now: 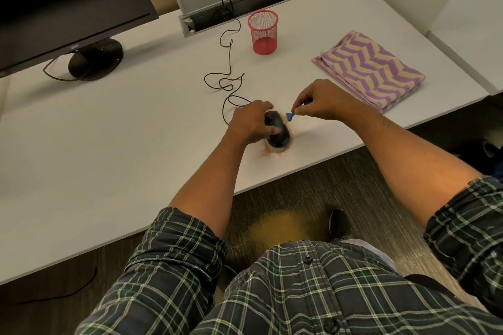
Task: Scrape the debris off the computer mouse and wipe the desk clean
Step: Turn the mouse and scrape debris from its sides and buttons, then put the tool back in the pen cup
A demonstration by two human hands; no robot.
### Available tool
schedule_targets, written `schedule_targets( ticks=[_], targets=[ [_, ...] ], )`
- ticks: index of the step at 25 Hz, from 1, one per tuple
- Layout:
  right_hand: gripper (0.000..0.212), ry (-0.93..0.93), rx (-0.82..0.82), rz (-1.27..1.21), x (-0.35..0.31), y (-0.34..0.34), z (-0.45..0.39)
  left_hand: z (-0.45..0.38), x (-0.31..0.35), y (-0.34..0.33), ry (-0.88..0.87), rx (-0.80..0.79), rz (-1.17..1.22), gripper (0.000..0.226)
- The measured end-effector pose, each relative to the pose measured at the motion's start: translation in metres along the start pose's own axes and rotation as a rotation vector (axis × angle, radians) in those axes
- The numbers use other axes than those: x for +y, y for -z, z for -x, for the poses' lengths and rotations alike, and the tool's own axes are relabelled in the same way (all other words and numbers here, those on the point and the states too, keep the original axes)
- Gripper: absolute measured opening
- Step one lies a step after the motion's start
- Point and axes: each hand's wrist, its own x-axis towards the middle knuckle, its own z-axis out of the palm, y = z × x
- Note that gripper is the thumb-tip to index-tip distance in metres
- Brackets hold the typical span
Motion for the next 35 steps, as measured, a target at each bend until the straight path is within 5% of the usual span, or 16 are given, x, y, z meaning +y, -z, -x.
schedule_targets(
  ticks=[9,19,23,28,35],
  targets=[
    [0.024,0.136,0.248,-0.009,-0.019,0.006,-0.029,-0.047,0.02,0.031,-0.118,0.282,0.016,0.027],
    [0.022,0.182,0.688,-0.041,-0.029,0.033,-0.093,-0.117,0.007,0.084,-0.078,0.424,0.044,0.026],
    [0.023,0.241,0.72,0.013,-0.03,0.04,-0.125,-0.146,-0.002,0.098,-0.083,0.496,0.015,0.021],
    [0.024,0.21,0.768,0.056,-0.026,0.053,-0.161,-0.177,-0.013,0.114,0.117,0.61,0.137,0.024],
    [0.031,0.12,0.669,0.17,-0.02,0.066,-0.207,-0.197,-0.019,0.095,0.037,0.457,-0.082,0.05]
  ],
)
